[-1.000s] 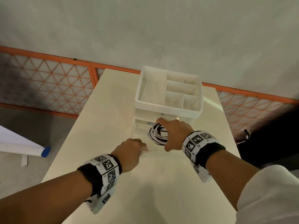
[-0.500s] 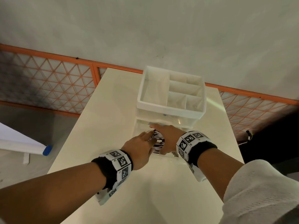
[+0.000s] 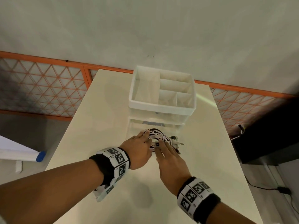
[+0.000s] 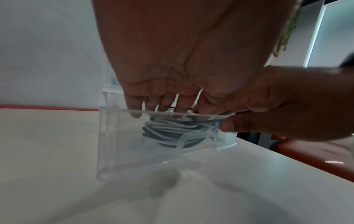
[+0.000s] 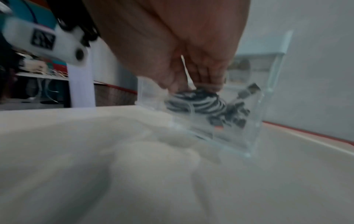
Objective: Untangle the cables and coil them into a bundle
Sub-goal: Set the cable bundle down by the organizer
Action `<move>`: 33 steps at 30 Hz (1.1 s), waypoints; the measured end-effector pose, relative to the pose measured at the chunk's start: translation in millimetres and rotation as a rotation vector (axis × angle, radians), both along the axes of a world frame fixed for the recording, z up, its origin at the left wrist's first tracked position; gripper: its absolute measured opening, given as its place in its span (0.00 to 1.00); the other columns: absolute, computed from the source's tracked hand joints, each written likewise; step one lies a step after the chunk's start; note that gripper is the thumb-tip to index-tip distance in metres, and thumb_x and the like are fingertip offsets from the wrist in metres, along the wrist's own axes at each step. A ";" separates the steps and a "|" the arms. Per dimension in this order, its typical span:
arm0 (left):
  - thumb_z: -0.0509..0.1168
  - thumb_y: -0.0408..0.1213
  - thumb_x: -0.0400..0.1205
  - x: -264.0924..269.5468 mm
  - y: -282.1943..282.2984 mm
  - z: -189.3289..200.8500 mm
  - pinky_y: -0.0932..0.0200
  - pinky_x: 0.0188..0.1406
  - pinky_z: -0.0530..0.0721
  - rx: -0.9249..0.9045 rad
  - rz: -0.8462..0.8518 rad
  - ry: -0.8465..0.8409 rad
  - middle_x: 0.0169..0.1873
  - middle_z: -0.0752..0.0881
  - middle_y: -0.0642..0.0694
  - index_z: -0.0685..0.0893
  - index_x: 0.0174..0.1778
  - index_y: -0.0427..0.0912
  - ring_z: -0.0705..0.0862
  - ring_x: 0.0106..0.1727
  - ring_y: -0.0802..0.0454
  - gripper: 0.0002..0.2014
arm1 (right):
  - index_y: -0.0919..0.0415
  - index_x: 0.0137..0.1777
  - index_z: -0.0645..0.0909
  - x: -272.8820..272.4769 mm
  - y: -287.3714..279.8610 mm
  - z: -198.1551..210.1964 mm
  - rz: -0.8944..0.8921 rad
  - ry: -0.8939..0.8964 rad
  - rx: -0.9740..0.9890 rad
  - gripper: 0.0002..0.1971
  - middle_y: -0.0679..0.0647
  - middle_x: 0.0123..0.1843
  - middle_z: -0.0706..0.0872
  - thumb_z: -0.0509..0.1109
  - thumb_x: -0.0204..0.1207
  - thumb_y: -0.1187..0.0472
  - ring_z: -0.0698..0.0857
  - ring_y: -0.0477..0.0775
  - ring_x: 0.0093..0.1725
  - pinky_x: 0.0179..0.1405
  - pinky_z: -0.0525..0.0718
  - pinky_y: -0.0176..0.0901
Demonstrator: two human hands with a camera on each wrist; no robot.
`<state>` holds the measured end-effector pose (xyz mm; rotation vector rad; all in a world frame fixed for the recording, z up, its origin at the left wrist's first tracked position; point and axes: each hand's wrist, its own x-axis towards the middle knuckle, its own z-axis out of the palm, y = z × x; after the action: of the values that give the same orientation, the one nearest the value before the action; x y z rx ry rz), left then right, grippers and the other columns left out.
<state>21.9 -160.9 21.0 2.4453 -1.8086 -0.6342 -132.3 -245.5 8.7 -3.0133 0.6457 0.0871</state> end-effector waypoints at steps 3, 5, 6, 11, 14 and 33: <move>0.51 0.44 0.89 0.5 1.1 8.1 0.49 0.85 0.57 0.022 0.005 0.054 0.88 0.47 0.39 0.62 0.84 0.40 0.46 0.88 0.45 0.26 | 0.63 0.56 0.90 2.6 -6.1 -11.7 0.010 -0.191 0.021 0.27 0.62 0.63 0.90 0.80 0.53 0.78 0.90 0.64 0.63 0.56 0.91 0.54; 0.54 0.42 0.88 1.8 1.1 10.4 0.49 0.83 0.59 0.024 0.004 0.065 0.88 0.47 0.40 0.63 0.84 0.42 0.46 0.88 0.46 0.26 | 0.60 0.53 0.91 7.0 -10.2 -10.9 0.008 -0.219 0.065 0.25 0.57 0.58 0.91 0.79 0.54 0.79 0.90 0.62 0.60 0.50 0.93 0.53; 0.55 0.42 0.88 2.0 0.4 10.0 0.49 0.83 0.60 0.024 0.004 0.066 0.88 0.47 0.41 0.64 0.83 0.43 0.46 0.88 0.47 0.26 | 0.59 0.52 0.91 9.0 -11.7 -8.7 0.001 -0.213 0.077 0.25 0.56 0.56 0.91 0.78 0.54 0.78 0.91 0.60 0.57 0.47 0.93 0.51; 0.56 0.40 0.87 -3.5 -7.5 1.7 0.46 0.81 0.62 -0.011 0.045 0.045 0.88 0.49 0.40 0.68 0.80 0.44 0.47 0.88 0.44 0.24 | 0.60 0.53 0.90 11.9 -12.7 -9.1 -0.011 -0.208 0.094 0.25 0.56 0.53 0.91 0.75 0.54 0.78 0.90 0.62 0.55 0.44 0.93 0.55; 0.58 0.43 0.85 -4.0 -13.0 -3.4 0.42 0.83 0.62 -0.035 0.100 0.077 0.88 0.48 0.42 0.66 0.82 0.48 0.46 0.88 0.43 0.27 | 0.60 0.55 0.88 17.7 -6.1 -8.0 -0.066 -0.203 0.101 0.23 0.55 0.56 0.90 0.73 0.58 0.76 0.88 0.62 0.58 0.49 0.91 0.55; 0.54 0.47 0.88 0.9 -24.6 -3.4 0.39 0.84 0.59 0.083 0.121 0.038 0.88 0.43 0.43 0.64 0.83 0.48 0.43 0.88 0.41 0.26 | 0.58 0.75 0.73 26.8 -30.1 6.1 -0.084 0.000 0.101 0.20 0.57 0.74 0.75 0.61 0.87 0.52 0.89 0.66 0.52 0.44 0.84 0.52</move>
<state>22.8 -185.5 17.5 2.5529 -1.6374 -0.7555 -105.5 -275.6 14.8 -2.8854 0.7434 0.1119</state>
